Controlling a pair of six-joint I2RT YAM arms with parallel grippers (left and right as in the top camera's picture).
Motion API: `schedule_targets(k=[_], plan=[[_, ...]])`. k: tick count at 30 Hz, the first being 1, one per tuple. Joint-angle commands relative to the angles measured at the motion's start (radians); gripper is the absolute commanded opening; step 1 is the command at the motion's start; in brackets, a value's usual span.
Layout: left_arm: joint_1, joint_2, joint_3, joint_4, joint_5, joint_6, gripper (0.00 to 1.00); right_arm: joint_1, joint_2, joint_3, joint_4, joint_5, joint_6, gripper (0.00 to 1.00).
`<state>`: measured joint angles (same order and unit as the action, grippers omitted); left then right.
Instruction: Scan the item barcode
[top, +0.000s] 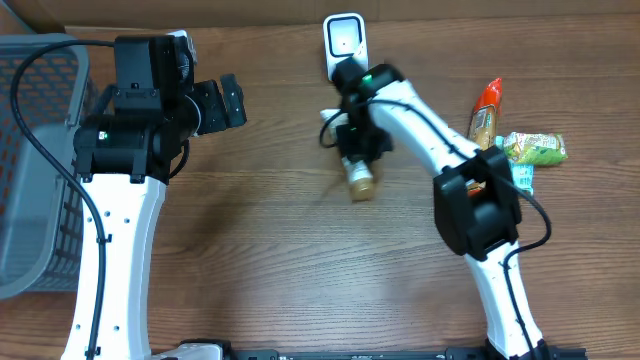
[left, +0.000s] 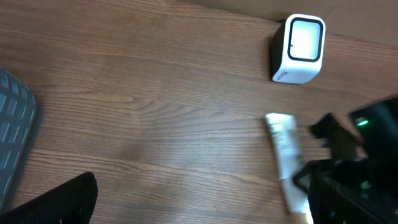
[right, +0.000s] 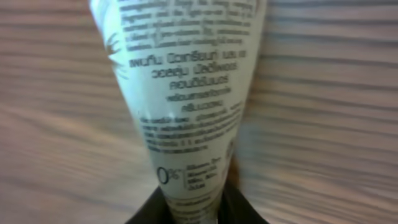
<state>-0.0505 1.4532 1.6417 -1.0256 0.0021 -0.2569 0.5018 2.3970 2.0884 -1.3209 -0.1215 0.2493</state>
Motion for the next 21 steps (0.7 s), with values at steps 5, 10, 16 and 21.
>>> schedule_targets(k=[5,10,16,21], plan=[[-0.002,0.0,0.008,0.001,-0.013,-0.013,0.99,0.03,-0.006,0.023,-0.037,0.043,-0.082,0.37],[-0.002,0.0,0.008,0.001,-0.013,-0.013,1.0,0.063,-0.006,0.042,-0.033,0.042,-0.091,0.54],[-0.002,0.0,0.008,0.001,-0.013,-0.013,1.0,0.07,-0.007,0.182,-0.114,0.071,-0.094,0.55],[-0.002,0.0,0.008,0.001,-0.013,-0.013,1.0,0.027,-0.007,0.289,-0.159,0.102,-0.07,0.85]])
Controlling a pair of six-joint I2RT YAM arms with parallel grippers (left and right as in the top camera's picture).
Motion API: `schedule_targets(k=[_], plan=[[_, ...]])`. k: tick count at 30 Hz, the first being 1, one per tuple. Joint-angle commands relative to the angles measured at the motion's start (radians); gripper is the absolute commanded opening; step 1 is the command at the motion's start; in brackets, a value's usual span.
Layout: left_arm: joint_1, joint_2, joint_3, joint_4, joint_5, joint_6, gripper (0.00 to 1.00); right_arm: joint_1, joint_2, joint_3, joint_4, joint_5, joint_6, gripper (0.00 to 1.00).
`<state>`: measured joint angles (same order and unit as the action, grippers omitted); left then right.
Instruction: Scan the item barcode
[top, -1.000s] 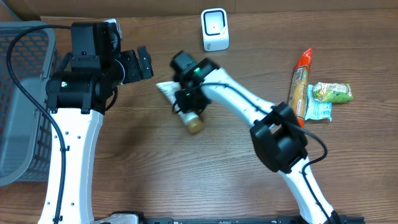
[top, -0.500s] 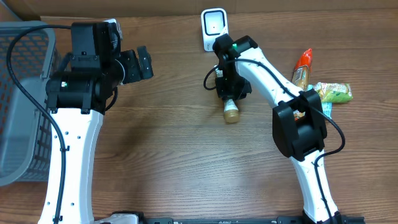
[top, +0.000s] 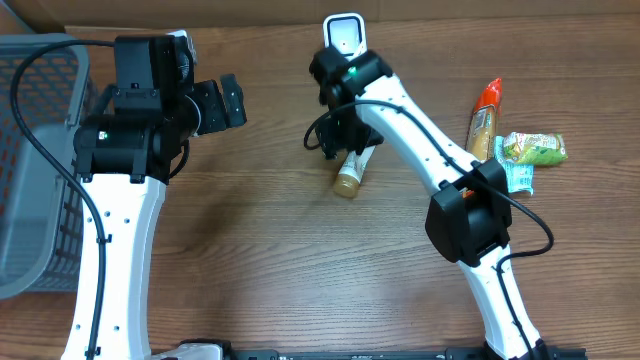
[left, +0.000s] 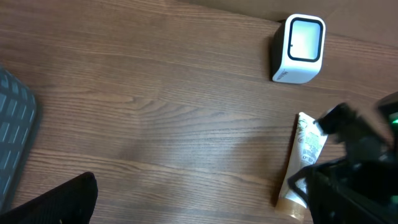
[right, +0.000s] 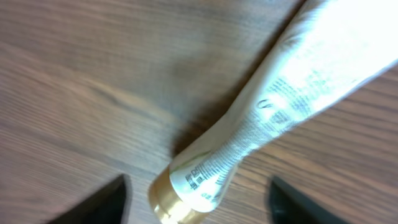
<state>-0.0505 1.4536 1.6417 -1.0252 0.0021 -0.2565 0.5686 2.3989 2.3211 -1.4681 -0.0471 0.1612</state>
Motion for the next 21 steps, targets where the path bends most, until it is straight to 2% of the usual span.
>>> schedule_targets(k=[1,3,6,10,12,15,18,21], plan=[[-0.002,-0.001,0.008,0.001,-0.013,-0.013,1.0,-0.05,-0.009,0.057,-0.015,0.027,0.042,0.91],[-0.002,-0.001,0.008,0.001,-0.013,-0.013,0.99,-0.08,-0.008,0.055,-0.032,0.021,0.097,0.98],[-0.002,-0.001,0.008,0.001,-0.013,-0.013,0.99,-0.126,-0.007,0.025,-0.025,-0.05,0.131,1.0],[-0.002,-0.001,0.008,0.001,-0.013,-0.013,1.0,-0.165,-0.007,-0.034,0.029,-0.112,0.131,0.78],[-0.002,-0.001,0.008,0.001,-0.013,-0.013,1.0,-0.177,-0.007,-0.068,0.063,-0.137,0.131,0.59],[-0.002,-0.001,0.008,0.001,-0.013,-0.013,1.0,-0.183,-0.007,-0.098,0.104,-0.214,0.122,0.25],[-0.002,-0.001,0.008,0.001,-0.013,-0.013,0.99,-0.177,-0.007,-0.1,0.133,-0.228,0.119,0.04],[-0.002,-0.001,0.008,0.001,-0.013,-0.013,0.99,-0.169,-0.007,-0.101,0.146,-0.229,0.105,0.04]])
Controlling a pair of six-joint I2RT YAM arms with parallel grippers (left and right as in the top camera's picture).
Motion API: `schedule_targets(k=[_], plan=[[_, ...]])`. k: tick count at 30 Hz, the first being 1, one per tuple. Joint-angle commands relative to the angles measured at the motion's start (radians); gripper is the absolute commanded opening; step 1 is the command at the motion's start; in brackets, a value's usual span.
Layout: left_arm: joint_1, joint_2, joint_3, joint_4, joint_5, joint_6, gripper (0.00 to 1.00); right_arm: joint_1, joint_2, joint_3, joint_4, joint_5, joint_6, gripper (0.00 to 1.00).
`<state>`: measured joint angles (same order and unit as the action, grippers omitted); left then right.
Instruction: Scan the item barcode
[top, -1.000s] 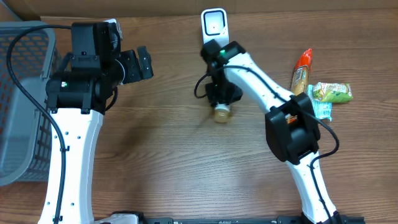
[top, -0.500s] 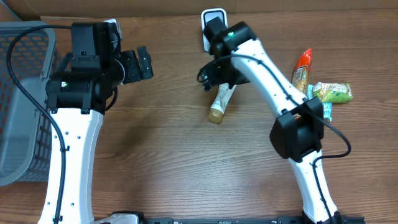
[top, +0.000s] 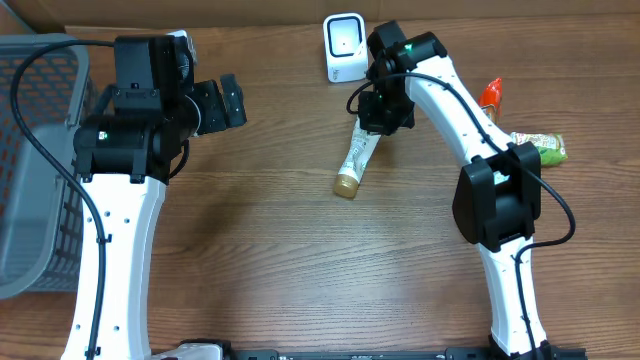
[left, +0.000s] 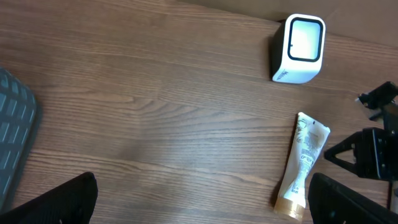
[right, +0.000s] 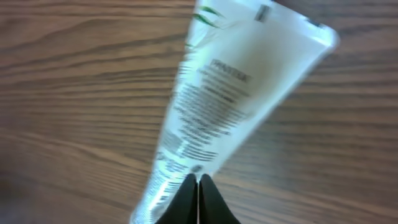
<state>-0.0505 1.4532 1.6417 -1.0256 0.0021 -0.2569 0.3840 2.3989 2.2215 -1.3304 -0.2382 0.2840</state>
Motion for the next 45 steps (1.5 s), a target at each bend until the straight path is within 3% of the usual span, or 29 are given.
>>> schedule_targets(k=[1,9,19,29,33,34,38,45], plan=[[-0.002,0.0,0.008,0.001,-0.013,-0.013,1.0,0.017,-0.007,-0.002,0.01,-0.042,-0.03,0.04],[-0.002,0.0,0.008,0.001,-0.013,-0.013,0.99,0.021,-0.007,-0.034,0.03,-0.081,-0.085,0.04],[-0.002,0.0,0.008,0.001,-0.013,-0.013,1.0,0.021,-0.007,-0.222,0.135,-0.109,-0.129,0.04],[-0.002,0.0,0.008,0.001,-0.013,-0.013,1.0,-0.002,-0.006,-0.287,0.135,0.048,-0.129,0.04],[-0.002,0.0,0.008,0.001,-0.013,-0.013,1.0,-0.002,-0.006,-0.287,0.134,0.061,-0.129,0.08],[-0.002,0.0,0.008,0.001,-0.013,-0.013,1.0,-0.002,-0.007,-0.286,0.133,0.056,-0.129,0.13],[-0.002,0.0,0.008,0.001,-0.013,-0.013,1.0,-0.004,-0.007,-0.251,0.105,-0.007,-0.129,0.66],[-0.002,0.0,0.008,0.001,-0.013,-0.013,0.99,-0.012,-0.01,-0.091,0.005,-0.161,-0.128,0.89]])
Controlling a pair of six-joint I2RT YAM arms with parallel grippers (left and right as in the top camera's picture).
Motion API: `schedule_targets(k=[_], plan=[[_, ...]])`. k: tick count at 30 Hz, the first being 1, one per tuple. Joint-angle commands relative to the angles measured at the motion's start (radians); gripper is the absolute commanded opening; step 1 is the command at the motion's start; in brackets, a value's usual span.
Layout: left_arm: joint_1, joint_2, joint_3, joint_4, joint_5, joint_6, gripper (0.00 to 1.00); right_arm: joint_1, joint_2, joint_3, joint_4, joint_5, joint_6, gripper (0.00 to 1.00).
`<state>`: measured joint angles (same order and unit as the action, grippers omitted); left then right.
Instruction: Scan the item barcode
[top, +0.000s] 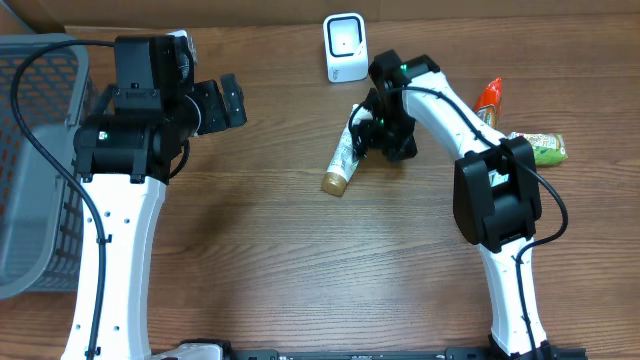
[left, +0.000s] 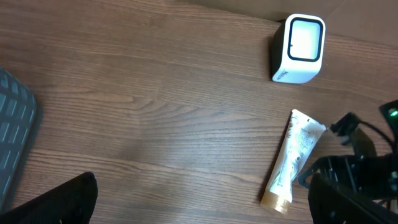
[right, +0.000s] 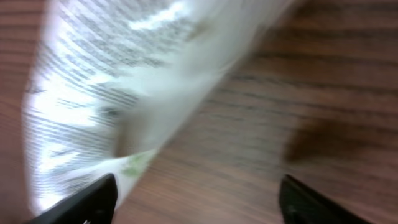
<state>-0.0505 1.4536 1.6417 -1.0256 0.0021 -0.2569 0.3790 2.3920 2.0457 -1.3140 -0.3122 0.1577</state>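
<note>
A white tube with a gold cap (top: 341, 158) lies flat on the wooden table, cap toward the front, crimped end toward the scanner. In the left wrist view the tube (left: 290, 158) lies below the white scanner (left: 300, 48). The scanner (top: 345, 45) stands at the table's far edge. My right gripper (top: 383, 137) is low beside the tube's crimped end, open. In its own view the blurred tube (right: 118, 81) fills the upper left, by the left finger, with bare wood between the fingers (right: 93, 199). My left gripper (top: 228, 102) hangs open, far left of the tube.
A grey mesh basket (top: 30, 160) stands at the left edge. An orange-tipped packet (top: 486, 108) and a green snack packet (top: 535, 148) lie at the right, behind the right arm. Cardboard runs along the table's far edge.
My right gripper was shut over the tube's upper part and is now open, lower, and just right of the crimped end. The tube has shifted a little left. The left arm is unchanged.
At first my right gripper was shut on the tube, with its cap toward the front. Then the tube lay on the table under the open gripper. Then the gripper was shut and empty above the lying tube. Now it is open beside the crimped end.
</note>
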Motion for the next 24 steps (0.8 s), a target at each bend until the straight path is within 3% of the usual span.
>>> schedule_targets(k=[1,11,15,19,22,24], plan=[[-0.002,-0.001,0.008,0.001,-0.013,-0.013,1.0,-0.007,-0.003,0.093,-0.012,-0.112,0.001,0.92],[-0.002,-0.001,0.008,0.001,-0.013,-0.013,0.99,0.034,-0.002,-0.033,0.169,-0.131,0.347,0.91],[-0.002,-0.001,0.008,0.001,-0.013,-0.013,1.0,0.047,-0.002,-0.111,0.205,-0.089,0.405,0.89],[-0.002,-0.001,0.008,0.001,-0.013,-0.013,1.0,0.046,-0.002,-0.157,0.238,-0.104,0.423,0.76],[-0.002,-0.001,0.008,0.001,-0.013,-0.013,0.99,0.045,-0.002,-0.157,0.259,-0.108,0.422,0.54],[-0.002,-0.001,0.008,0.001,-0.013,-0.013,1.0,0.045,-0.002,-0.157,0.266,-0.108,0.422,0.47]])
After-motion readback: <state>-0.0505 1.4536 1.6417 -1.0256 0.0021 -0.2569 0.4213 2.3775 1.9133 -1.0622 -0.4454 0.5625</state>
